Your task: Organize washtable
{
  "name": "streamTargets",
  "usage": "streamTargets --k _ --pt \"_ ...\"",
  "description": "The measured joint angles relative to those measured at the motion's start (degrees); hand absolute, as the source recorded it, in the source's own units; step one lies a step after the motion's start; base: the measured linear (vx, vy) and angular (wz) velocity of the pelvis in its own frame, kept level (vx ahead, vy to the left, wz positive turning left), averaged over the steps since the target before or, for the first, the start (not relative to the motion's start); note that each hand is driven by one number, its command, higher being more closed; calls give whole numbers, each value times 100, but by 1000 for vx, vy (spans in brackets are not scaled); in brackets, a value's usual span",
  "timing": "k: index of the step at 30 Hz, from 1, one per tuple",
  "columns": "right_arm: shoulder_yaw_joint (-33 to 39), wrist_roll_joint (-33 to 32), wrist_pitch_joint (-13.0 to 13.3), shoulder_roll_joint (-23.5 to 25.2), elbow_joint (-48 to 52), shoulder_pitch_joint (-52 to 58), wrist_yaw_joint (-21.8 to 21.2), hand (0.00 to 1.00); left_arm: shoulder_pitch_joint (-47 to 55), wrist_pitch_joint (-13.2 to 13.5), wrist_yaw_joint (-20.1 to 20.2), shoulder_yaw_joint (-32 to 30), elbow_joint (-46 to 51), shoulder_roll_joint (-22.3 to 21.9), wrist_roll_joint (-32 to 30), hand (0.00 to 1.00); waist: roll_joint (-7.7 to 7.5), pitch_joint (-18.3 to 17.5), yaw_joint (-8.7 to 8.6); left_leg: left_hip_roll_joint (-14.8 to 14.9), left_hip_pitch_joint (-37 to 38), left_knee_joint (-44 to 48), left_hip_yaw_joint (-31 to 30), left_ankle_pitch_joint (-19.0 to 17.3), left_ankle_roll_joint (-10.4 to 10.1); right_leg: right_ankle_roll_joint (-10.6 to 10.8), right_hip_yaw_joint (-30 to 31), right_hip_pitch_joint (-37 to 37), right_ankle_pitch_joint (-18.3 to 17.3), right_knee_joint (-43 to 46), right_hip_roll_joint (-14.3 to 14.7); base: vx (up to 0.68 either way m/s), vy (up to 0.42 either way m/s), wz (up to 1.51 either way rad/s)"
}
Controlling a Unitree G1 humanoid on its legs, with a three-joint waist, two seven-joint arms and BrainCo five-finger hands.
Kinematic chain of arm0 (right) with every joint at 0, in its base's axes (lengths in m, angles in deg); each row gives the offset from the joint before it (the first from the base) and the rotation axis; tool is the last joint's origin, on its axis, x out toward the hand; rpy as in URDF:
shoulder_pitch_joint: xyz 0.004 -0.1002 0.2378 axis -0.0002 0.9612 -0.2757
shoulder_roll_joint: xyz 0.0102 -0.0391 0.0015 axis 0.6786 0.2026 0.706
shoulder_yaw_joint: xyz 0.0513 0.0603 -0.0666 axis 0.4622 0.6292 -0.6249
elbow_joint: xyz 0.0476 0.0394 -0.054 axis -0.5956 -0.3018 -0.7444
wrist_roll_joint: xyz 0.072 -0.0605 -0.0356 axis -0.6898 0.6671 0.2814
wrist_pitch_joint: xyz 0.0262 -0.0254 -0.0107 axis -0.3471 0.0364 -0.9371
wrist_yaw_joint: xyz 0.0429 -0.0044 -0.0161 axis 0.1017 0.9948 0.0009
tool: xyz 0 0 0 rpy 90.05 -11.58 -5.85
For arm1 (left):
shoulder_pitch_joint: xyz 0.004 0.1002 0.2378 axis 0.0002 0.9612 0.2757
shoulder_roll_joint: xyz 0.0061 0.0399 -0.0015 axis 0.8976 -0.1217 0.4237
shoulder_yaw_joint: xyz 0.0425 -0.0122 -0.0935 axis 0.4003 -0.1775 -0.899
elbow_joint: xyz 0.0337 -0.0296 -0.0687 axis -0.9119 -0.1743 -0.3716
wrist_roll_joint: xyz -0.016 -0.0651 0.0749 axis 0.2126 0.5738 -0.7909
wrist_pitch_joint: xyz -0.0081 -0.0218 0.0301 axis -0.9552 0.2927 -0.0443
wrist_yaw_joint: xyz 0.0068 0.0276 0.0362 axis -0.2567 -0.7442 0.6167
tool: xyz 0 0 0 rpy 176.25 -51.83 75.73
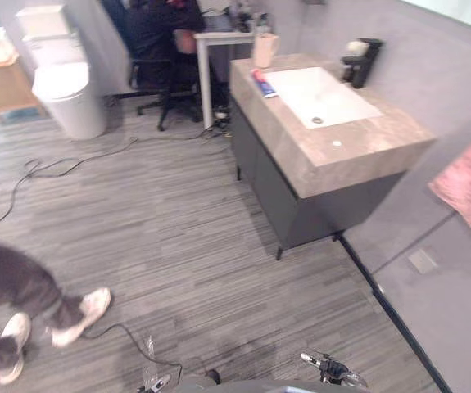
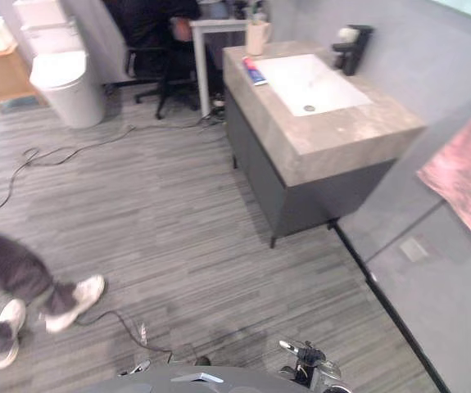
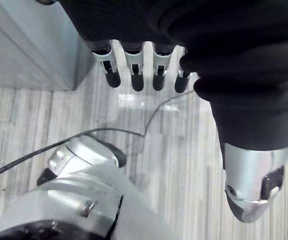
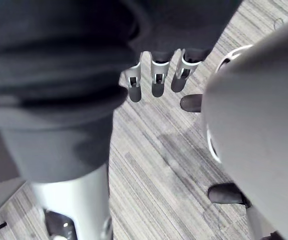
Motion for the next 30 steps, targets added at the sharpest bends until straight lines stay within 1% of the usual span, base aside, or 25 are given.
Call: streamTargets --k 2,3,4,5,6,7,9,11,12,14,15,16,17,18,19,20,21,22,23,25,26,27,28,29,30 --pt "94 -222 44 30 58 25 54 0 -21 33 -24 66 124 -45 -9 0 69 73 25 -170 -251 574 -322 -397 96 173 -375 121 -222 445 -180 121 75 104" --pt "147 -429 70 17 100 83 95 0 -77 54 -64 150 142 -97 -12 0 188 150 24 -240 -238 840 -559 -589 172 150 -414 78 -320 1121 -329 110 170 104" --pt "151 -637 144 6 345 129 98 0 -76 80 -90 264 173 -160 -19 0 287 188 -2 -266 -171 953 -744 -660 253 -261 -230 -241 -250 2162 -491 108 183 92" --pt "151 -669 179 5 428 158 102 0 -74 96 -92 310 189 -189 -23 0 355 216 2 -262 -96 952 -808 -678 295 -556 -31 -498 -217 2690 -547 177 140 63" --pt "145 -676 284 80 522 139 94 0 -60 96 -99 327 199 -158 -27 0 323 259 0 -241 57 941 -888 -723 428 -557 453 -934 -485 3349 -435 187 37 24" --pt "143 -678 351 198 560 92 91 0 -61 98 -98 320 215 -115 -26 0 224 308 9 -207 181 848 -886 -750 481 -509 632 -1210 -761 3483 -212 151 6 12" --pt "150 -798 419 284 591 58 90 0 -118 96 -86 320 149 -77 -29 0 176 318 -8 -117 353 595 -885 -771 481 -525 587 -1511 -874 3029 166 142 -80 -4" --pt "264 -1008 406 275 621 55 94 0 -268 97 -79 320 110 -55 -175 0 152 320 -53 -49 509 229 -940 -771 485 -446 554 -1724 -792 1856 650 286 -181 11" --pt "368 -1068 402 276 618 54 96 0 -322 93 -71 317 108 -56 -252 0 132 330 -81 -50 601 147 -998 -779 510 -436 567 -1737 -729 1500 740 312 -276 43" --pt "678 -1109 385 256 612 64 97 0 -440 92 -44 324 107 -39 -442 0 148 341 -212 39 799 -51 -1302 -904 512 -609 777 -1668 -224 1119 980 377 -352 68" --pt "899 -1110 368 214 596 163 90 0 -461 98 11 317 117 -102 -470 0 234 253 -259 271 908 -150 -1474 -1030 472 -932 791 -1611 -304 1178 1221 653 -494 63" --pt "1103 -1109 356 235 586 182 91 0 -457 101 51 238 126 -116 -481 0 314 174 -242 478 924 95 -1430 -1105 231 -1091 585 -1453 -503 1180 1393 626 -449 46" --pt "1151 -1108 357 237 586 187 96 0 -471 97 66 186 141 -124 -473 0 326 168 -260 486 768 485 -1343 -1177 84 -1155 539 -1412 -573 1204 1450 557 -358 22" --pt "1168 -1103 341 238 577 203 90 0 -466 92 86 135 247 -161 -447 0 321 170 -268 426 421 1464 -1151 -1153 -391 -1252 496 -1224 -652 1189 1514 374 -218 20" --pt "1160 -1103 337 237 602 236 92 0 -456 89 87 82 357 -212 -442 0 341 181 -272 335 120 2398 -993 -927 -819 -1300 488 -984 -682 1091 1550 392 -197 20" --pt "1131 -1104 316 230 706 241 96 0 -456 93 92 38 461 -294 -418 0 402 239 -263 295 -211 3432 -750 -457 -1169 -1318 515 -625 -693 926 1619 355 -126 2" --pt "1085 -1104 286 220 749 221 95 0 -425 107 121 19 606 -386 -392 0 496 316 -164 320 -589 4687 -338 -369 -1148 -1421 651 -169 -759 761 1717 295 -68 -19" --pt "1008 -1101 277 219 744 171 94 0 -433 129 140 36 642 -422 -398 0 481 368 -106 351 -859 5364 -70 -462 -990 -1488 750 127 -803 629 1765 379 -92 -49" --pt "800 -1092 268 244 742 24 93 0 -442 196 139 62 715 -438 -400 0 532 368 -6 507 -1371 5774 387 -648 -668 -1503 920 491 -812 415 1787 327 -81 -45" --pt "618 -1089 269 258 743 -108 95 0 -441 217 135 31 776 -445 -399 0 541 375 41 689 -1875 5481 724 -815 -387 -1502 1003 781 -812 209 1750 386 -92 -38" --pt "582 -1088 268 298 748 -212 96 0 -447 223 131 18 784 -457 -395 0 546 421 115 812 -2153 4868 933 -897 -255 -1496 1059 1024 -815 67 1685 379 -65 -31" --pt "587 -1087 269 314 761 -247 97 0 -450 228 125 21 782 -457 -396 0 543 481 142 843 -2208 4366 1047 -900 -244 -1486 1060 1183 -821 2 1650 425 -43 -29" --pt "606 -1049 273 335 787 -232 101 0 -408 247 97 23 768 -460 -400 0 561 489 169 881 -2200 3049 1247 -745 -197 -1401 1061 1389 -870 -60 1589 450 22 -19" --pt "599 -1039 272 350 891 -144 103 0 -305 251 74 16 692 -507 -400 0 620 458 178 891 -2146 1488 1304 -332 -140 -1248 1069 1582 -994 -111 1554 415 74 -18" --pt "621 -1037 276 350 906 -118 103 0 -241 252 68 10 649 -509 -399 0 643 432 197 881 -2145 979 1275 11 -109 -1246 1093 1659 -1090 -124 1545 452 169 -27"
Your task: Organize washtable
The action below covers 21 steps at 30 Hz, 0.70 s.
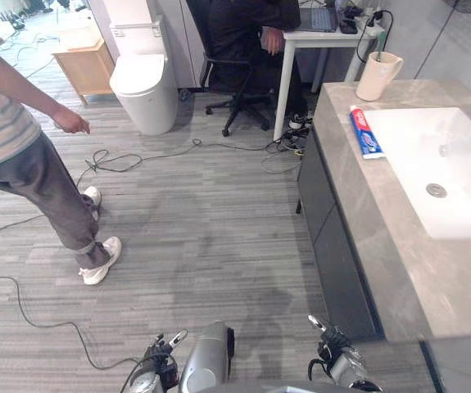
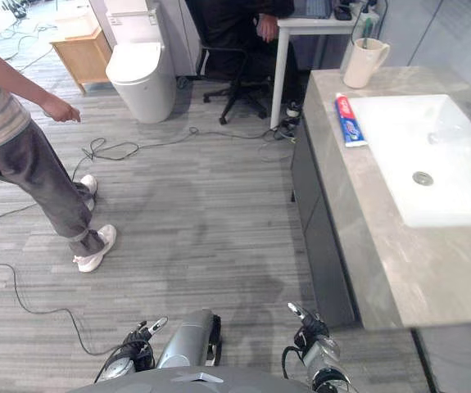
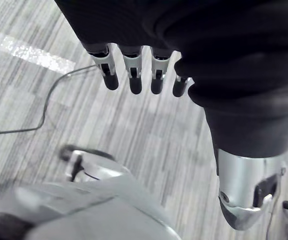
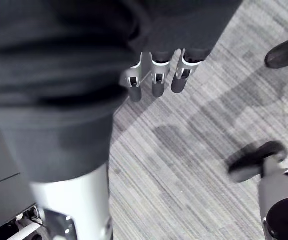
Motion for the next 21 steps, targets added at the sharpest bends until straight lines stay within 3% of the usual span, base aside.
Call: streamTargets --k 1,3,4,5,6,7,9,10,11,12,14,16,17,18,19,20,21 --pt "8 123 -5 11 -30 22 14 0 62 -25 -3 -101 -102 39 37 0 -86 -77 91 -213 43 14 44 638 73 75 115 100 -172 1 -124 441 165 -8" --pt "23 235 -7 55 -84 40 12 0 47 -40 -28 -101 -153 141 -1 0 -337 -144 34 -570 51 -57 72 589 217 76 254 -142 -139 490 -509 579 253 23" --pt "46 387 -15 42 -88 106 4 0 29 -47 -33 -186 -172 155 0 0 -413 -108 95 -734 294 -66 203 511 489 259 457 -356 -39 1338 -748 515 265 21" --pt "28 450 -31 52 -79 183 -18 0 45 -67 -33 -230 -257 200 0 0 -495 -68 113 -948 728 -140 232 312 650 659 664 -721 335 2594 -957 396 189 16" --pt "25 451 -32 66 -77 240 -21 0 48 -79 -32 -229 -274 215 -2 0 -504 -67 79 -1023 945 -179 219 239 703 824 808 -952 752 3326 -1016 243 113 26" --pt "-26 449 -37 97 -75 293 -38 0 41 -122 -31 -182 -298 240 0 0 -499 -52 18 -1142 1381 -241 134 79 733 1019 1005 -1478 1059 4761 -1084 110 105 39" --pt "-247 449 -1 104 79 345 -99 0 -29 -161 -29 11 -249 250 1 0 -442 -52 -95 -1181 2122 -527 -18 -29 775 918 1008 -2420 916 6194 -1078 -62 82 36" --pt "-250 448 11 105 119 342 -123 0 -123 -160 -31 41 -211 246 3 0 -422 -44 -109 -1171 2332 -685 -67 -30 776 834 946 -2700 783 6286 -1068 -211 50 25" --pt "-245 447 17 106 208 345 -132 0 -220 -157 -34 109 -159 225 4 0 -378 -24 -144 -1148 2619 -926 -147 -50 791 698 806 -3054 558 6224 -1060 -303 45 28" --pt "-230 442 40 108 258 316 -134 0 -289 -139 -31 224 -84 209 9 0 -386 -13 -183 -1113 2946 -1176 -239 -89 764 691 607 -3365 261 5700 -1051 -430 46 27" --pt "-203 435 99 82 291 318 -131 0 -463 -113 -29 332 -75 114 16 0 -351 14 -241 -978 3359 -1379 -291 -274 730 668 192 -3552 116 4250 -965 -465 41 12" --pt "-151 436 113 60 287 353 -120 0 -611 -13 -14 450 -71 -41 63 0 -360 -16 -286 -882 3504 -1264 -384 -722 660 824 -175 -3516 653 1420 -786 -446 46 10" --pt "-73 443 106 57 247 350 -120 0 -630 3 -14 472 -73 -47 60 0 -394 -23 -287 -914 3561 -1264 -406 -809 611 865 -159 -3528 850 885 -777 -208 -69 17" --pt "43 441 80 13 228 348 -108 0 -656 3 -9 431 -71 -143 51 0 -382 -21 -341 -898 3703 -1185 -545 -1039 548 736 -37 -3556 1276 654 -732 56 -192 30" --pt "51 444 75 -88 230 377 -98 0 -642 2 -8 408 -73 -250 51 0 -227 -62 -406 -691 3851 -1174 -632 -1225 453 596 -65 -3499 1502 841 -611 423 -330 62" --pt "193 448 69 -137 194 571 -108 0 -501 13 19 300 -75 -289 32 0 -96 -272 -413 -426 3950 -829 -793 -1332 219 292 -139 -3360 1669 983 -350 522 -343 48" --pt "214 452 54 -172 122 559 -108 0 -504 2 28 209 -76 -308 -3 0 -60 -292 -379 -328 3791 -369 -813 -1333 115 203 -227 -3264 1613 1055 -276 484 -350 32"
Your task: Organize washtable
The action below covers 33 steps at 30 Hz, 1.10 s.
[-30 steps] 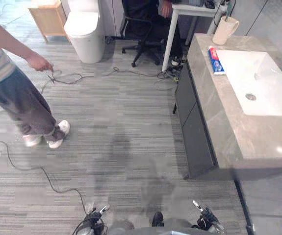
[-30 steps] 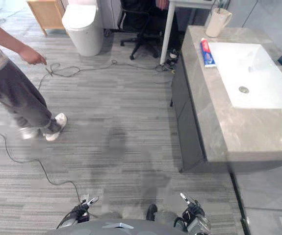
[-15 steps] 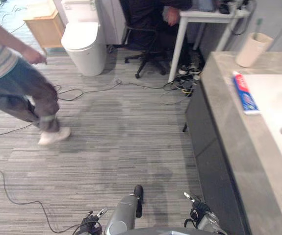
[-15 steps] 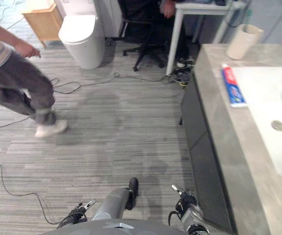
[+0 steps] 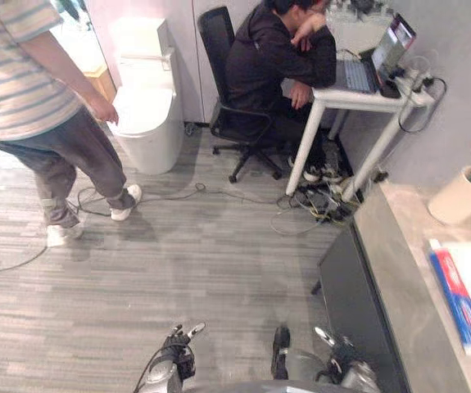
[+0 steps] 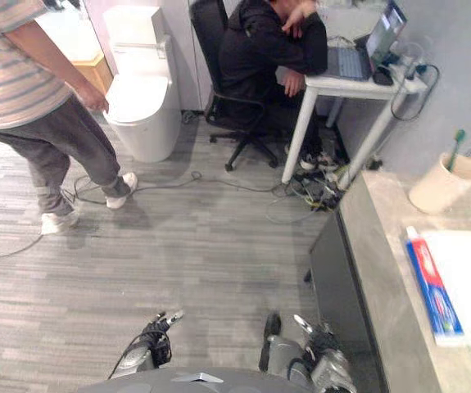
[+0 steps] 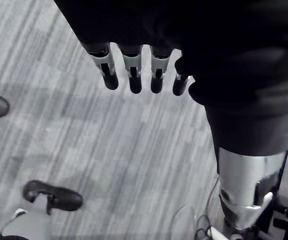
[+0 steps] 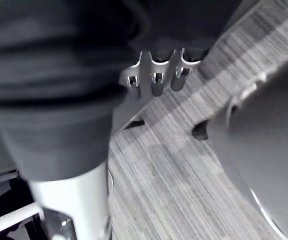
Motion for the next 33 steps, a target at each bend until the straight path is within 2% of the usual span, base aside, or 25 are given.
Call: streamTargets --k 1,2,3,4,5,6,7,8,9,10,11,12,13,14,15,16,28,33 --pt "-15 7 -63 -18 -103 -37 -13 0 -10 -9 9 -117 2 -15 -1 0 -7 4 12 20 -403 906 1 212 -357 -83 -61 155 -131 -34 38 261 -332 19" --pt "-38 190 -110 -77 -87 -40 -32 0 0 -61 49 -275 50 -53 1 0 41 38 -14 52 -963 2344 15 885 -657 -121 -168 495 -301 -172 100 163 -320 10" --pt "-98 226 -160 -148 -83 -99 -23 0 24 -67 53 -280 44 -75 2 0 134 124 100 179 -1535 3630 75 1584 -733 -195 -118 947 -396 -416 238 113 -222 3" --pt "-137 227 -170 -164 -87 -114 -24 0 38 -68 53 -274 43 -74 2 0 178 129 116 243 -1659 3911 127 1550 -689 -223 -100 1039 -417 -468 288 208 -189 -39" --pt "-219 227 -196 -150 -151 -208 -28 0 90 -68 53 -222 22 -38 2 0 238 194 182 396 -2011 4534 290 1303 -455 -278 21 1413 -500 -605 379 356 -198 -49" --pt "-269 224 -216 -68 -193 -335 -34 0 127 -51 58 -186 14 6 14 0 211 209 228 415 -2320 4590 368 1050 -432 -278 130 1691 -514 -741 364 429 -216 -54" --pt "-262 223 -216 -22 -224 -397 -35 0 124 -43 54 -180 18 31 12 0 184 229 253 424 -2442 4435 433 916 -403 -277 194 1826 -519 -810 328 384 -174 -48" --pt "-253 201 -209 41 -328 -492 -35 0 117 -37 51 -177 6 73 42 0 132 266 300 422 -2589 3782 535 693 -377 -223 283 2070 -573 -910 220 331 -96 -41" --pt "-244 186 -207 86 -327 -500 -35 0 113 -9 51 -171 22 78 69 0 99 276 328 427 -2583 3109 613 659 -387 -114 353 2204 -686 -909 125 378 -83 -40" --pt "-240 158 -194 103 -321 -456 -39 0 126 -8 41 -133 -4 80 67 0 119 266 302 440 -2440 1706 644 792 -378 53 368 2358 -960 -902 68 226 -22 -25" --pt "-252 156 -190 102 -314 -417 -41 0 144 -12 38 -123 -10 72 65 0 159 240 290 465 -2397 1144 617 971 -337 111 371 2395 -1070 -886 77 56 70 -13" --pt "-272 156 -166 27 -266 -322 -49 0 201 -32 38 -118 -69 -15 68 0 412 96 258 602 -2391 -81 431 1901 -288 229 387 2421 -1322 -779 267 56 146 -2" --pt "-247 156 -174 24 -332 -341 -34 0 168 -39 37 -187 -144 77 130 0 243 78 245 421 -2310 -88 374 1984 -270 325 499 2413 -1510 -554 138 134 152 -2" --pt "-249 157 -168 50 -343 -309 -43 0 176 -32 37 -197 -140 106 160 0 90 90 222 344 -2164 -270 424 1973 -253 335 534 2402 -1567 -456 31 313 97 0" --pt "-249 157 -163 121 -397 -294 -56 0 168 -38 41 -191 -136 290 189 0 -177 116 207 144 -1913 -580 568 2015 -201 363 628 2430 -1732 -343 -200 191 39 -2" --pt "-418 158 -189 -135 -613 -93 -157 0 545 -62 50 609 -684 948 -1 0 -464 422 -9 -283 -890 -2356 288 2728 -165 619 996 2748 -1847 -690 -466 121 20 -1" --pt "-631 26 -169 -153 -615 -82 -142 0 539 -68 23 730 -692 969 94 0 -461 391 -25 -281 -1022 -2358 301 2696 -194 665 997 2626 -1921 -721 -468 0 0 0" --pt "-656 -306 -156 -173 -823 -83 -132 0 549 -116 -14 742 -800 991 740 0 -517 337 -19 -315 -1167 -2357 373 2672 -151 643 1012 2532 -1885 -826 -503 63 -9 -2"
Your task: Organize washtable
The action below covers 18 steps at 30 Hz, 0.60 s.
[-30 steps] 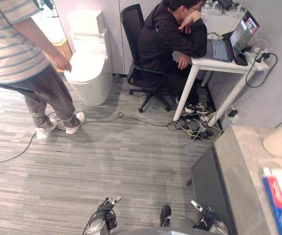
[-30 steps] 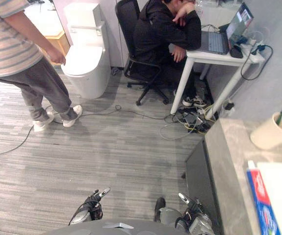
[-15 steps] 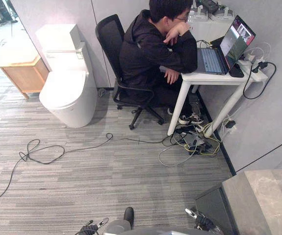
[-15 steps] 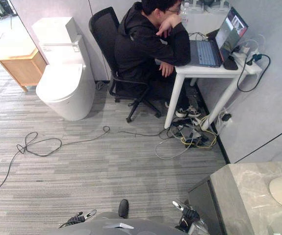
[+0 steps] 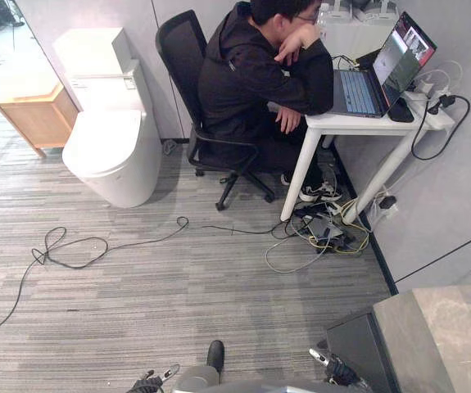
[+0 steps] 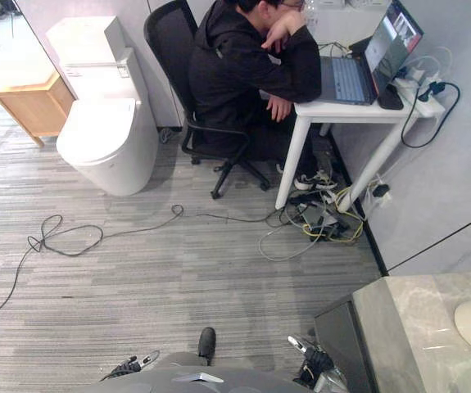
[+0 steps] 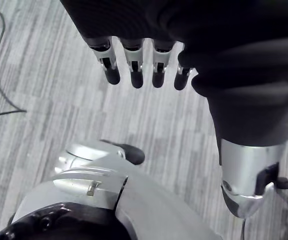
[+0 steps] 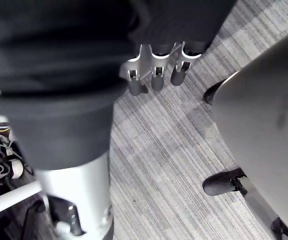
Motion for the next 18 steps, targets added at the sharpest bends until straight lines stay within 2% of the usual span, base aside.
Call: streamTargets --k 3,6,8,9,10,11,12,13,14,16,18 --pt "33 -63 -1 -3 1 -46 5 0 -6 -32 1 22 -73 21 7 0 -10 -35 1 -55 10 5 196 -70 38 37 158 -61 26 -31 -96 103 5 -34" --pt "62 -455 92 10 57 -262 9 0 -28 -38 1 252 -83 63 -17 0 21 -51 -2 -8 -124 60 772 -236 99 180 764 -509 154 29 -138 103 57 -110" --pt "-82 -901 182 29 116 -386 7 0 -75 -47 4 447 -104 78 -167 0 115 -45 -26 178 -194 69 1360 -274 128 239 1294 -1022 471 282 -2 85 78 -136" --pt "-134 -984 195 37 119 -395 9 0 -86 -46 5 488 -101 86 -223 0 140 -29 -52 230 -182 73 1484 -275 130 247 1347 -1136 567 358 46 82 98 -126" --pt "-187 -1134 209 47 155 -405 14 0 -146 -31 5 489 -75 124 -292 0 202 20 -139 353 -147 139 1719 -328 206 258 1173 -1283 830 420 132 49 117 -115" --pt "-263 -1170 254 36 263 -388 22 0 -247 -44 7 480 -97 108 -293 0 250 50 -150 466 -128 283 1980 -388 287 210 626 -1334 1061 438 127 27 107 -115" --pt "-299 -1170 279 32 277 -384 32 0 -249 -38 9 472 -80 78 -293 0 282 71 -148 514 -96 332 2140 -412 307 109 234 -1376 1108 469 103 -10 84 -122" --pt "-387 -1159 317 34 286 -387 45 0 -254 -21 21 422 9 69 -292 0 285 86 -142 542 8 406 2435 -486 361 -41 -705 -1423 1042 653 -17 -36 46 -119" --pt "-494 -1106 315 21 282 -384 43 0 -260 -44 28 370 119 45 -288 0 300 95 -138 539 160 433 2672 -606 315 -202 -1466 -1410 908 838 -141 -43 41 -116" --pt "-639 -1083 312 -6 285 -397 39 0 -264 -20 15 361 176 23 -278 0 290 89 -128 543 292 511 2935 -767 199 -273 -1958 -1356 793 798 -202 -87 -9 -91" --pt "-738 -1032 309 -63 287 -395 38 0 -332 -21 11 364 174 12 -239 0 343 83 -142 593 309 564 3066 -821 100 -213 -1868 -1229 826 314 -48 -136 -58 -61"
